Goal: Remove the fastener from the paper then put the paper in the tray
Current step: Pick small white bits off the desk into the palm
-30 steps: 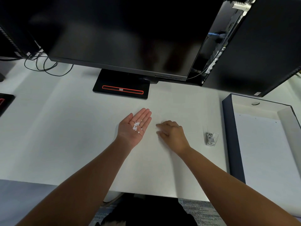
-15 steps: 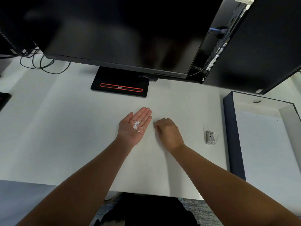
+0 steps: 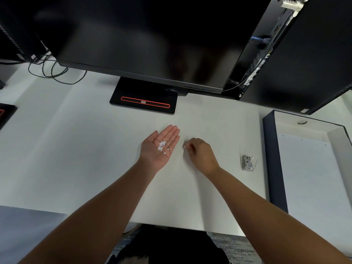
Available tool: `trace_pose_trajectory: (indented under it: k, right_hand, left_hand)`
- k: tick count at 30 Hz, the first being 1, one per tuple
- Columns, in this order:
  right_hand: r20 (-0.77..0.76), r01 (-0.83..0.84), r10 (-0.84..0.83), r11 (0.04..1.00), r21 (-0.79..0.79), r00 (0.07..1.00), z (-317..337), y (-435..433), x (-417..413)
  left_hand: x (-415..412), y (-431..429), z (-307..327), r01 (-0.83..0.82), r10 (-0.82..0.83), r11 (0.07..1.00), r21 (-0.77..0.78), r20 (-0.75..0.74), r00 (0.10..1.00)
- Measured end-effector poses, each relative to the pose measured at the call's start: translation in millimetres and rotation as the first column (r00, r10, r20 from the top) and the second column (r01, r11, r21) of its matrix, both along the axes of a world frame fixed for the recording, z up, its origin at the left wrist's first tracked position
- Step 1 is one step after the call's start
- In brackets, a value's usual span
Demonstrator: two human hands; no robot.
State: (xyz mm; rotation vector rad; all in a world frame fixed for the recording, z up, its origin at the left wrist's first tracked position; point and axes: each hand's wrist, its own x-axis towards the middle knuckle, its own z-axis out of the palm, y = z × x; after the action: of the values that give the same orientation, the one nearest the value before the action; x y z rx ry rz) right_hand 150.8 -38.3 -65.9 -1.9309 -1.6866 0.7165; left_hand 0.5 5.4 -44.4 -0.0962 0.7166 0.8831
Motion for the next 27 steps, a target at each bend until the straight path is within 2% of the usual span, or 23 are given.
trace_pose_trajectory:
  k: [3,6,11,15,19,27]
  right_hand:
    - [-0.078,0.012,-0.008,0.999,0.044,0.997,20.4,-2.4,-7.0]
    - [-0.081,-0.052,0.06,0.993,0.104,0.995,37.5,-1.8,-22.4]
    - [0.113,-0.115,0.096,0.978,0.172,0.989,43.1,-0.6,-42.7]
    - [0.204,-0.103,0.064,0.977,0.187,0.977,41.1,-1.7,-43.4]
    - [0.287,-0.2,0.139,0.96,0.197,0.948,37.0,-2.8,-39.9]
    - [0.173,-0.127,0.087,0.965,0.232,0.981,35.9,-8.1,-25.9]
  left_hand:
    - [1.0,-1.3,0.5,0.009,-0.009,1.0,0.007,-0.004,1.0]
    - [3.8,-4.2,4.6,0.051,-0.051,0.999,0.004,-0.054,0.997]
    - [8.8,-7.8,8.3,0.092,-0.093,0.996,-0.009,-0.094,0.991]
    - [9.5,-7.9,9.3,0.097,-0.098,0.995,-0.021,-0.078,0.992]
    - [8.5,-6.7,8.4,0.114,-0.115,0.993,-0.012,-0.079,0.99]
    - [10.0,-4.3,6.5,0.101,-0.1,0.995,0.013,-0.051,0.994]
